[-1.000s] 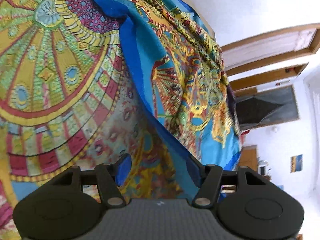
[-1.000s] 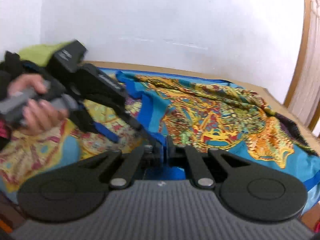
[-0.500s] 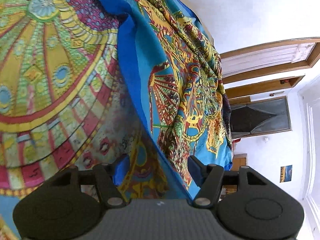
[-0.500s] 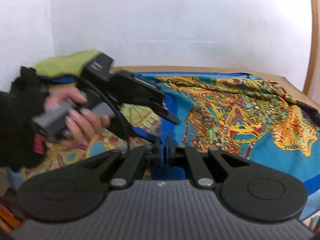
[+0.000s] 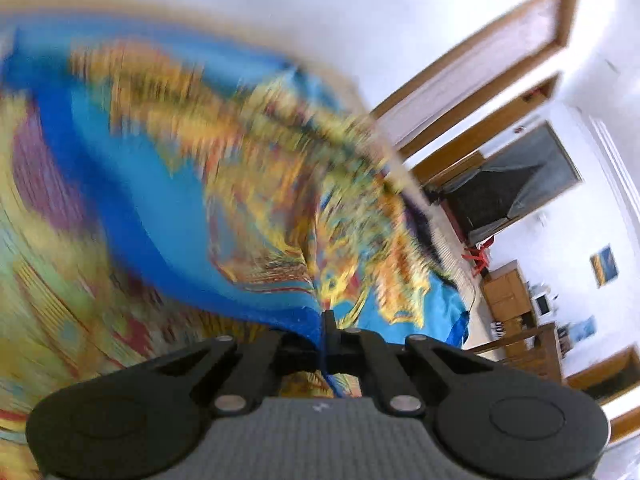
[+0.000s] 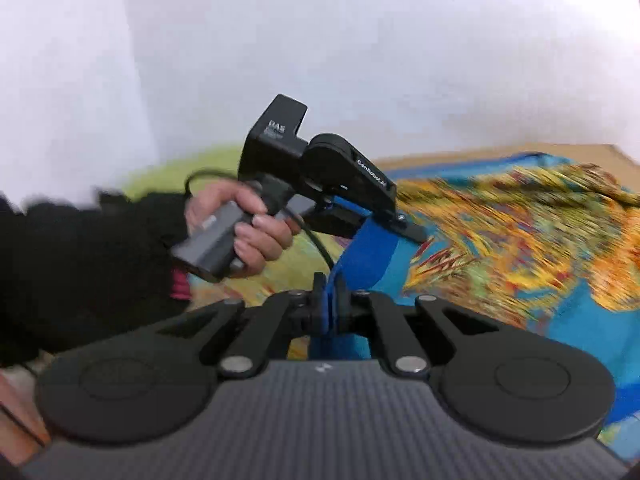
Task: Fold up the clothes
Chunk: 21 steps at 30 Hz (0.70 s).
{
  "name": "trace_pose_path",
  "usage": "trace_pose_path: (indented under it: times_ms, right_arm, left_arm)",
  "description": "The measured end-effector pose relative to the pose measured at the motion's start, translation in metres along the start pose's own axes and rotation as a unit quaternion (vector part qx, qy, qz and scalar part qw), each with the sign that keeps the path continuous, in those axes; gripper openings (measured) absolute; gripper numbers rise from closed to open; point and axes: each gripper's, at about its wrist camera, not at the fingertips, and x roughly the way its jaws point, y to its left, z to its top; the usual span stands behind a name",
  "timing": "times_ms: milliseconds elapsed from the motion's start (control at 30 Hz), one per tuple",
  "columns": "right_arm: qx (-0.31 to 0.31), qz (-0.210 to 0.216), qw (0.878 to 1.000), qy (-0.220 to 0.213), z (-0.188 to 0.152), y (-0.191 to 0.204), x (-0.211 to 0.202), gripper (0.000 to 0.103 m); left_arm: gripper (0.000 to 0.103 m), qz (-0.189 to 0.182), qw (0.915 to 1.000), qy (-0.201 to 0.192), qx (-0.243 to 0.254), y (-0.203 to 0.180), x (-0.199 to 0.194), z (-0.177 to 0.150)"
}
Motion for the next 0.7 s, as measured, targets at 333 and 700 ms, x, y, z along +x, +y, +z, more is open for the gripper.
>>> trace_pose_path:
  times_ms: [333, 700]
  right_arm:
    - [0.004, 0.175, 0.983, -0.046, 0.045, 0.114, -0.014, 0.005]
    - [0.011, 0.266, 0.948, 0.175, -0.065, 0.234, 0.108, 0.005]
  left_arm:
    - [0.001, 0.063, 0.9926, -0.057, 0.086, 0.008, -0.189, -0.043]
    - [0.001, 0.175, 0.9837, 0.008, -0.040, 0.165, -0.241, -0.155]
